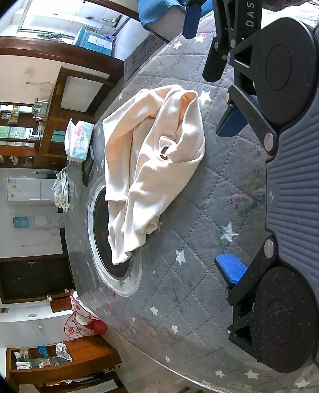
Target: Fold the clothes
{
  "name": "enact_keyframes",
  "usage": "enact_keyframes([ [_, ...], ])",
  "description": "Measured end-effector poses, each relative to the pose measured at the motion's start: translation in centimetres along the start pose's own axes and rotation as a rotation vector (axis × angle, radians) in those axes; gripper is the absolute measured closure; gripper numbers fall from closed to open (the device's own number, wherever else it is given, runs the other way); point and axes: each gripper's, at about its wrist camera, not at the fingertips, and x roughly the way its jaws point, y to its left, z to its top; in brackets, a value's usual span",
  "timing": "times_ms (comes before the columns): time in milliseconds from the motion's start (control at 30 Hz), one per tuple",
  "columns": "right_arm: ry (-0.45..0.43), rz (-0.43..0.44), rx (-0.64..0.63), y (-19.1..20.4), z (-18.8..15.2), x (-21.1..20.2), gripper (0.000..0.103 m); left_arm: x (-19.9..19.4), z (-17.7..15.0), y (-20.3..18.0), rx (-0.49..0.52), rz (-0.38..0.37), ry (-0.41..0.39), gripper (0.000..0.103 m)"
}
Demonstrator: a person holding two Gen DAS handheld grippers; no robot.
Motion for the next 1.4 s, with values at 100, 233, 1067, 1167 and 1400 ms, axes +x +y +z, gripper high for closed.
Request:
enact_keyframes([
  [100,-0.002,0.004,-0.006,0.0,0.5,0.3,0.005,0.3,0.3,0.1,0.005,0.002,0.001,0.000],
  [233,-0.005,0.011,-0.014,0.1,1.1,0.8,0.007,0.7,0.9,0.2,0.007,0.003,0.005,0.000],
  [1067,0.003,0.035,-0.009,-1.3,7.6,7.4,0.038,4.9,6.8,0.2,0.031,-0.008,-0.008,0.022],
  [1167,0.013,0.050,-0.008,-1.7,8.5,9.0,0.046,5.9,7.6,0.1,0.034,-0.011,-0.009,0.026],
  [1400,0.083,0.088,-0.012,-1.9,8.6,12.2,0.076,8.4,7.7,0.1,0.023,-0.076,0.024,0.054],
])
